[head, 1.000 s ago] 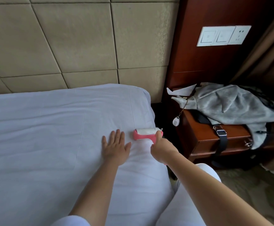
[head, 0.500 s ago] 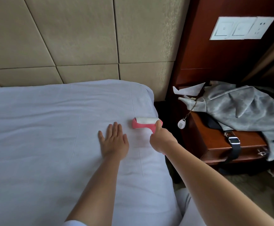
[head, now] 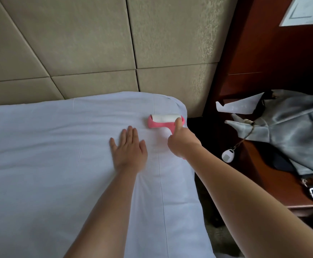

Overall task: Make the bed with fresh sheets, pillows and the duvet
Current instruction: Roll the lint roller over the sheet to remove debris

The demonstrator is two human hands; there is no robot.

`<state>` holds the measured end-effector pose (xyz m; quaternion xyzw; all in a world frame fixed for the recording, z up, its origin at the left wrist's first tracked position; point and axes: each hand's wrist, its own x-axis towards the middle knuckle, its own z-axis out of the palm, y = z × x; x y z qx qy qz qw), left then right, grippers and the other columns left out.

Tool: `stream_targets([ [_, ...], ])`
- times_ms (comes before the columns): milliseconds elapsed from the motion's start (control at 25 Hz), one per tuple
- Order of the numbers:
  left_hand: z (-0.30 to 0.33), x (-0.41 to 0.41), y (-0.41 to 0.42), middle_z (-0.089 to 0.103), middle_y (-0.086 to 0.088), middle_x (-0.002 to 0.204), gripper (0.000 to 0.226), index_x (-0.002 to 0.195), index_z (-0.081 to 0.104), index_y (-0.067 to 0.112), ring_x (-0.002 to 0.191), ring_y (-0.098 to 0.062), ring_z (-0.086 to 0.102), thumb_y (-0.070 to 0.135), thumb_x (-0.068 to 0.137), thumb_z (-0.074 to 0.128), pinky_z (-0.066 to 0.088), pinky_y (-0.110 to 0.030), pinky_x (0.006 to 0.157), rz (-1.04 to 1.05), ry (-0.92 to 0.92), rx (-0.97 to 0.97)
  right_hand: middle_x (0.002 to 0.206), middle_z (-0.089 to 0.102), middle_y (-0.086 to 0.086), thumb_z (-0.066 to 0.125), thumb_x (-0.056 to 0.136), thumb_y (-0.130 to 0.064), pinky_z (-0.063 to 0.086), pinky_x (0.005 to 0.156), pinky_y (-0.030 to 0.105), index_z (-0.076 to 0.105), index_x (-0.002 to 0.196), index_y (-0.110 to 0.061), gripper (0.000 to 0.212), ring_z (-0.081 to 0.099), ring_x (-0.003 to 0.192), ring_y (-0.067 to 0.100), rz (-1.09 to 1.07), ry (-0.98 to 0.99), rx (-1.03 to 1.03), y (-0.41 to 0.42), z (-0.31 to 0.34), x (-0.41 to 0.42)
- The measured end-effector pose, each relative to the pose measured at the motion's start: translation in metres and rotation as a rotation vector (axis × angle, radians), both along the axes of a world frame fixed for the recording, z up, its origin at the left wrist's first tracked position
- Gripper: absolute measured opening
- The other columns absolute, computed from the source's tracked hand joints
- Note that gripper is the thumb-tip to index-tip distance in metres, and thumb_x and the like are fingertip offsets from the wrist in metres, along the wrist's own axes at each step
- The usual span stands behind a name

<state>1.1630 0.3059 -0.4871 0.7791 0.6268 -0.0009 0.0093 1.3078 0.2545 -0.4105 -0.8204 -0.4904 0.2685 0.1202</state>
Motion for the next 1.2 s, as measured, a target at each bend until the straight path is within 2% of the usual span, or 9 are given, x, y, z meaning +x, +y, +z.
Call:
stream_targets([
  [120, -0.004, 0.008, 0.022, -0.006, 0.007, 0.16, 0.057, 0.153, -0.001, 0.02, 0.147, -0.009, -0.005, 0.039, 0.1, 0.008, -0.002, -0.049, 0.117, 0.01, 0.012, 0.011, 0.071, 0.041, 0.001, 0.037, 0.089, -0.003, 0.034, 0.049, 0.028, 0.003, 0.148, -0.015, 0.07, 0.043, 0.06, 0.017, 0.018, -0.007, 0.038, 0.026, -0.007, 0.006],
  [320, -0.009, 0.018, 0.051, -0.006, 0.008, 0.16, 0.057, 0.153, 0.001, 0.019, 0.147, -0.009, -0.006, 0.038, 0.1, 0.009, -0.003, -0.048, 0.117, 0.016, 0.006, 0.051, 0.072, 0.042, 0.001, 0.038, 0.085, 0.0, 0.041, 0.059, 0.031, -0.002, 0.149, -0.015, 0.077, 0.051, 0.073, 0.023, 0.053, 0.0, 0.071, 0.065, -0.012, 0.016],
  [560, -0.012, 0.024, 0.069, -0.007, 0.007, 0.16, 0.056, 0.153, -0.001, 0.018, 0.147, -0.009, -0.007, 0.035, 0.1, 0.009, -0.004, -0.047, 0.117, 0.064, 0.007, 0.052, 0.073, 0.041, 0.001, 0.042, 0.085, 0.0, 0.042, 0.059, 0.03, -0.011, 0.15, -0.015, 0.085, 0.05, 0.07, 0.019, 0.1, -0.02, 0.06, 0.071, -0.022, 0.017],
  [640, -0.01, 0.025, 0.068, -0.007, 0.007, 0.16, 0.056, 0.153, -0.001, 0.018, 0.147, -0.01, -0.007, 0.034, 0.101, 0.009, -0.004, -0.047, 0.117, 0.066, 0.014, 0.044, 0.072, 0.041, 0.001, 0.043, 0.085, 0.001, 0.04, 0.056, 0.029, -0.014, 0.15, -0.015, 0.088, 0.049, 0.067, 0.018, 0.109, -0.017, 0.047, 0.066, -0.021, 0.019],
  [760, -0.005, 0.024, 0.065, -0.007, 0.006, 0.16, 0.055, 0.153, -0.001, 0.018, 0.147, -0.01, -0.007, 0.034, 0.101, 0.008, -0.004, -0.045, 0.118, 0.067, 0.01, 0.017, 0.07, 0.041, 0.002, 0.042, 0.084, 0.002, 0.031, 0.046, 0.025, -0.014, 0.15, -0.016, 0.088, 0.043, 0.057, 0.014, 0.117, -0.024, 0.026, 0.05, -0.017, 0.021],
  [920, -0.003, 0.015, 0.044, -0.004, 0.006, 0.16, 0.056, 0.153, 0.002, 0.018, 0.147, -0.011, -0.004, 0.037, 0.101, 0.009, -0.002, -0.044, 0.118, 0.075, -0.01, -0.024, 0.07, 0.041, 0.003, 0.041, 0.083, 0.004, 0.03, 0.045, 0.025, -0.013, 0.15, -0.017, 0.089, 0.041, 0.057, 0.014, 0.099, -0.002, 0.005, 0.001, -0.018, 0.016],
  [1040, 0.0, 0.007, 0.014, -0.001, 0.005, 0.161, 0.056, 0.153, 0.004, 0.017, 0.147, -0.012, -0.001, 0.038, 0.101, 0.011, 0.0, -0.044, 0.118, 0.066, -0.006, -0.032, 0.072, 0.042, 0.003, 0.041, 0.082, 0.004, 0.034, 0.047, 0.027, -0.014, 0.15, -0.019, 0.09, 0.045, 0.06, 0.015, 0.068, 0.041, 0.001, -0.04, -0.016, 0.01],
  [1200, 0.004, -0.005, -0.028, -0.003, 0.005, 0.161, 0.056, 0.153, 0.003, 0.018, 0.147, -0.013, -0.002, 0.037, 0.101, 0.011, 0.0, -0.045, 0.118, 0.049, -0.001, -0.05, 0.083, 0.048, 0.005, 0.043, 0.084, 0.001, 0.041, 0.059, 0.03, -0.017, 0.149, -0.019, 0.091, 0.053, 0.075, 0.021, 0.019, 0.095, -0.002, -0.089, -0.009, 0.004],
])
